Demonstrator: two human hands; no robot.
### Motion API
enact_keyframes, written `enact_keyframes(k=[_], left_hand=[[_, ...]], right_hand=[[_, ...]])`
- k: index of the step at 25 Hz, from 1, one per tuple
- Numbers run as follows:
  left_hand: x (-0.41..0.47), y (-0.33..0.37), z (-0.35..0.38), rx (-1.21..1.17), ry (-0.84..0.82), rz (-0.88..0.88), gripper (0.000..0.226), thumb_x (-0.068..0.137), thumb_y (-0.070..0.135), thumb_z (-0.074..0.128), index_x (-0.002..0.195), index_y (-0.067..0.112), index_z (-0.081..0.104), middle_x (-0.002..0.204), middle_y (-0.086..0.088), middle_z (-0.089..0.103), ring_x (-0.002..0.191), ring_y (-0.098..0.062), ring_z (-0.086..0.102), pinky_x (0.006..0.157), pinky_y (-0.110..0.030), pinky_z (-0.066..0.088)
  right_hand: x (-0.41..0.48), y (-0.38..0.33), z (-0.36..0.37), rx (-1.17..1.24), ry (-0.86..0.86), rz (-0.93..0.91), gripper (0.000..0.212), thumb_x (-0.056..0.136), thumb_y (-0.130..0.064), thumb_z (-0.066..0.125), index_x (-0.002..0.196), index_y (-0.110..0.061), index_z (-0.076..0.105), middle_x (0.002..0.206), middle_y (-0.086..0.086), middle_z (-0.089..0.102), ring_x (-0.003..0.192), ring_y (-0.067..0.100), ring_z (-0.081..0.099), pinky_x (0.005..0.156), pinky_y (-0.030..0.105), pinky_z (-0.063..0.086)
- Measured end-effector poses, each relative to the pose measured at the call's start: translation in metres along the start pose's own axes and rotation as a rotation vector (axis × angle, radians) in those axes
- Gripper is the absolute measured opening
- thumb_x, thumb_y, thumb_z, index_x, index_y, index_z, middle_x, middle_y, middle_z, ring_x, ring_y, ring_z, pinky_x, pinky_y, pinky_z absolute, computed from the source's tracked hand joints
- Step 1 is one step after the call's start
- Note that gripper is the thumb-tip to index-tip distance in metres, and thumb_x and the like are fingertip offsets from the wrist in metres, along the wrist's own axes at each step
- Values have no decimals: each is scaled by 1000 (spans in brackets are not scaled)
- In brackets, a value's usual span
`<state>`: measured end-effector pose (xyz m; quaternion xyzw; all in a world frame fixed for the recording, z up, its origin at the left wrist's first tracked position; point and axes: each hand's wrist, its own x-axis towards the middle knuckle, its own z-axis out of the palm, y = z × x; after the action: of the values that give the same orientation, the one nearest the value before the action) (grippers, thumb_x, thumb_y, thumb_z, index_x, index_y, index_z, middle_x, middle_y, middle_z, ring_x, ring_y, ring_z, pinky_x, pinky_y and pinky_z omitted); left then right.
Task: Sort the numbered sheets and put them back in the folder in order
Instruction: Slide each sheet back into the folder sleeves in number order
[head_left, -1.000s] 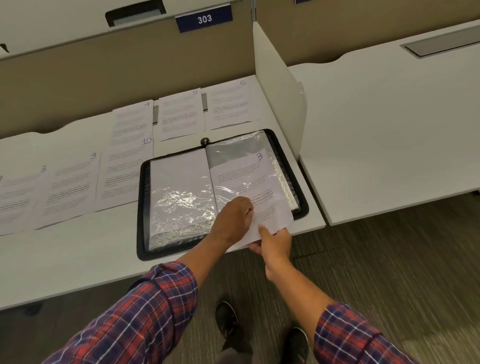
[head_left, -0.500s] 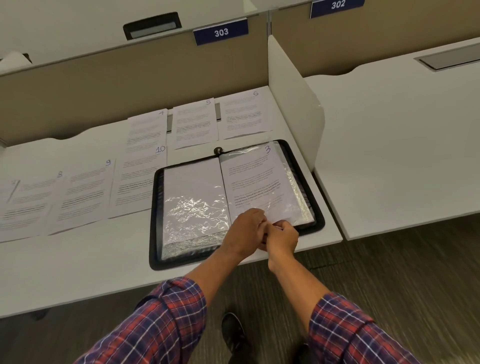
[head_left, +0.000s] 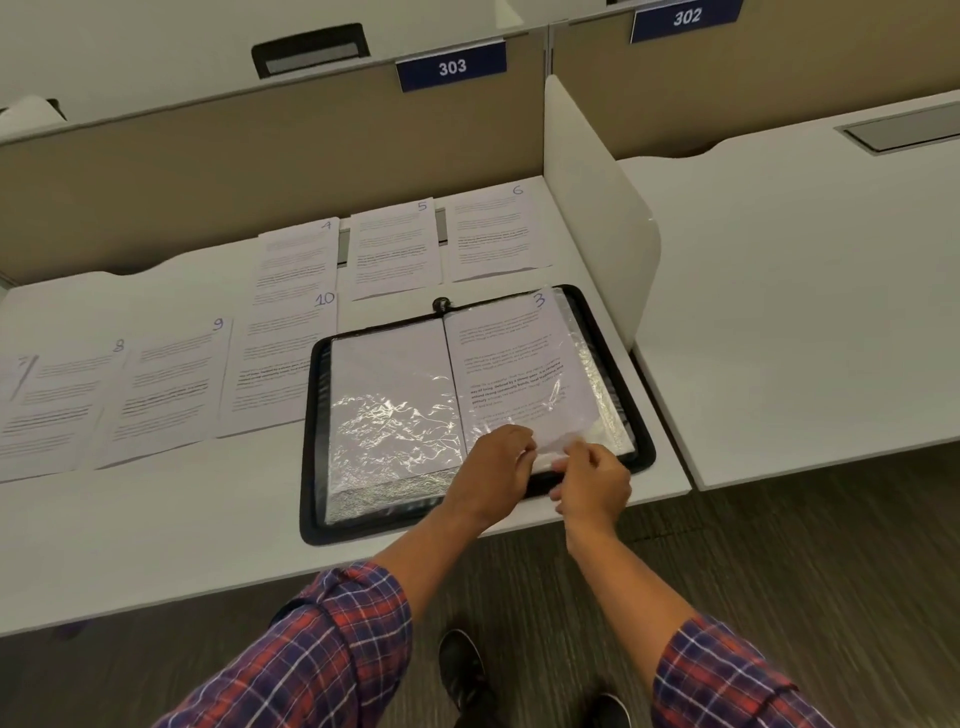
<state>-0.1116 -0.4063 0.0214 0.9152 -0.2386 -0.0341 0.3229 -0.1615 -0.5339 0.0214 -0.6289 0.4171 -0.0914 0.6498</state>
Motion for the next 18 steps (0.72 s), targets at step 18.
enact_keyframes(k=[18], left_hand=[[36,19,-52,-571,131,-477,54,91,71,58,104,19,67,104,0,72,95,-18,72,79,-45,65]], right_hand=[[-4,-31,19,-246,-180,-540,6,99,-24,70,105,-26,72,114,-6,74,108,7,65,97,30,52]])
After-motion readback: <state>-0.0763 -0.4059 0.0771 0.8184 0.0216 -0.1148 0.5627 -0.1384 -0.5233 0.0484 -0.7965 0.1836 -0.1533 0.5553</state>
